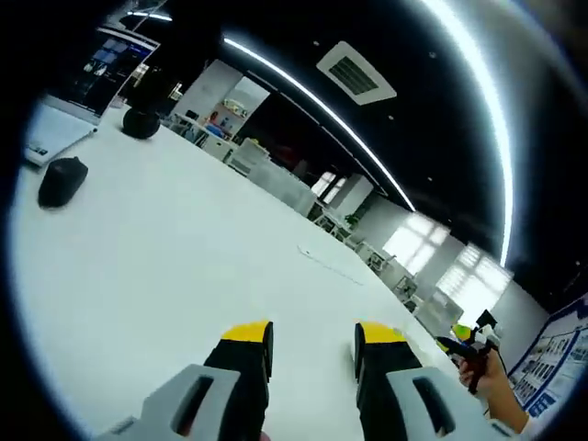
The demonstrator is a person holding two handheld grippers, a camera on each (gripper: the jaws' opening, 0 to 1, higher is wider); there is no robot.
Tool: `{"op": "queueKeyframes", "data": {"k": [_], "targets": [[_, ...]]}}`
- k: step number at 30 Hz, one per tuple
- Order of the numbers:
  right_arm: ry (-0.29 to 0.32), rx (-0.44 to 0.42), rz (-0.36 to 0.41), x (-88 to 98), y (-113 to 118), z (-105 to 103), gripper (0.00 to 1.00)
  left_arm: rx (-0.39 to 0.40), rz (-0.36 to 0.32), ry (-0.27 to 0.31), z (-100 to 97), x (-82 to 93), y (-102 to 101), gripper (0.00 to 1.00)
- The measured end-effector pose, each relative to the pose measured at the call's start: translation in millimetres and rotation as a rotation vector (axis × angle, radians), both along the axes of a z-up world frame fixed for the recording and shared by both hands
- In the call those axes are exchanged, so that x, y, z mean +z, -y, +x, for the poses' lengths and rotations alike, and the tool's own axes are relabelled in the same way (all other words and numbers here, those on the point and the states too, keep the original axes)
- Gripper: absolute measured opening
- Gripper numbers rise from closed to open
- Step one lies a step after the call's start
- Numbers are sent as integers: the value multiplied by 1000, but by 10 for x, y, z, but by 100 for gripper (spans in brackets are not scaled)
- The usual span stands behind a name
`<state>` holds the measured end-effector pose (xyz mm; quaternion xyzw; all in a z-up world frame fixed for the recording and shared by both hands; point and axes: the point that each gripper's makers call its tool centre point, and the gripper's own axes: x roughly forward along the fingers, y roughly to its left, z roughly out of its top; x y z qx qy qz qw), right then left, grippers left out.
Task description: Tidy tabletop coffee trays, cups and spoons，present forward
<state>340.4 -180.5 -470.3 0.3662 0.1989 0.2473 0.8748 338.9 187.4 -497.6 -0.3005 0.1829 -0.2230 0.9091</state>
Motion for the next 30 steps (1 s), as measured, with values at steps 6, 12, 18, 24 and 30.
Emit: {"op": "queueKeyframes", "data": {"k": [6, 12, 18, 24, 30], "targets": [[-64, 50, 42, -83, -158, 5, 34, -43, -18, -57, -18, -79, 161, 37], [-125, 111, 36, -238, -474, -117, 33, -76, -49, -110, -36, -166, 336, 36], [-171, 145, 36, -384, -571, -123, 32, -110, -53, -142, -51, -232, 469, 37], [-205, 183, 37, -477, -685, -142, 32, -117, -66, -165, -56, -280, 493, 37], [-234, 195, 45, -532, -748, -153, 30, -127, -75, -192, -95, -339, 584, 37]]}}
